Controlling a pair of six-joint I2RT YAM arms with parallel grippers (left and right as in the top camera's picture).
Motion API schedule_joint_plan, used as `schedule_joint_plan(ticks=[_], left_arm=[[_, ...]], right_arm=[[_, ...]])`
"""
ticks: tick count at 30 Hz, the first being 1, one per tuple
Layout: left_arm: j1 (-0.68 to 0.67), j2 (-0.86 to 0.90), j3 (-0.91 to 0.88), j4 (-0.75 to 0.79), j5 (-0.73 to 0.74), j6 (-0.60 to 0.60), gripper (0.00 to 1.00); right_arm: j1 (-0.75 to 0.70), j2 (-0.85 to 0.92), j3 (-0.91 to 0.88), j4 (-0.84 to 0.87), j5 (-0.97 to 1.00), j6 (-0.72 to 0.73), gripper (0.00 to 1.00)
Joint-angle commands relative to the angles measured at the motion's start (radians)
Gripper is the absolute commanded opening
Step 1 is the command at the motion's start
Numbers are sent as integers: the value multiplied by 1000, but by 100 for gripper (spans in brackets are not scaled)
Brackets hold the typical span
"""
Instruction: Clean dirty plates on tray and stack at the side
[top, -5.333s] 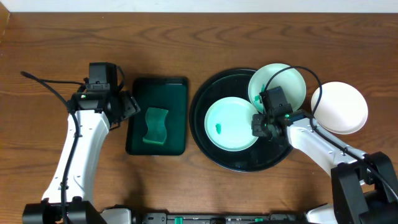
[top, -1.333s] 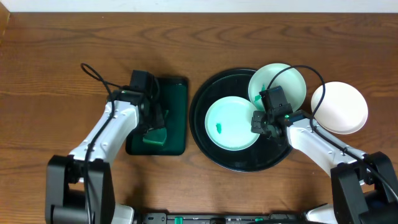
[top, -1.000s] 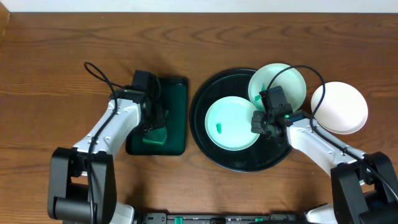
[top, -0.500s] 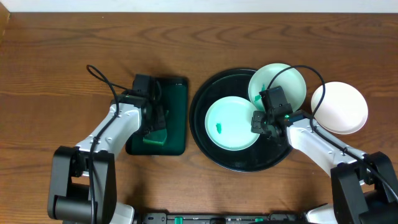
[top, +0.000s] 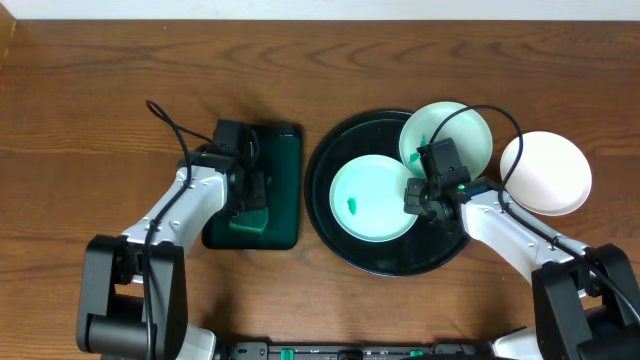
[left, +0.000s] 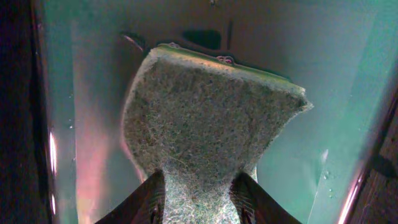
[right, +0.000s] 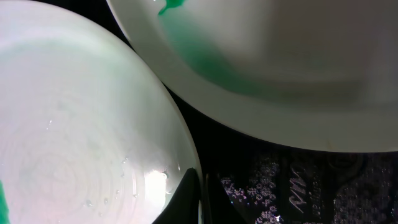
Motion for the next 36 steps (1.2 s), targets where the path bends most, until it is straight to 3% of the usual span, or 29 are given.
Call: schedule_joint_plan(ticks=[1, 6, 15, 36], left_arm=[[-4, 6, -2, 0, 6, 28, 42], [-4, 0, 14, 0, 7, 27, 48], [-4, -93, 18, -23, 7, 26, 48], [-4, -82, -51, 15, 10, -34, 47]], right_arm=[[3, -10, -10, 3, 32, 18, 2], [3, -10, -10, 3, 32, 17, 2], [3, -10, -10, 3, 32, 18, 2], [3, -10, -10, 2, 32, 17, 2]])
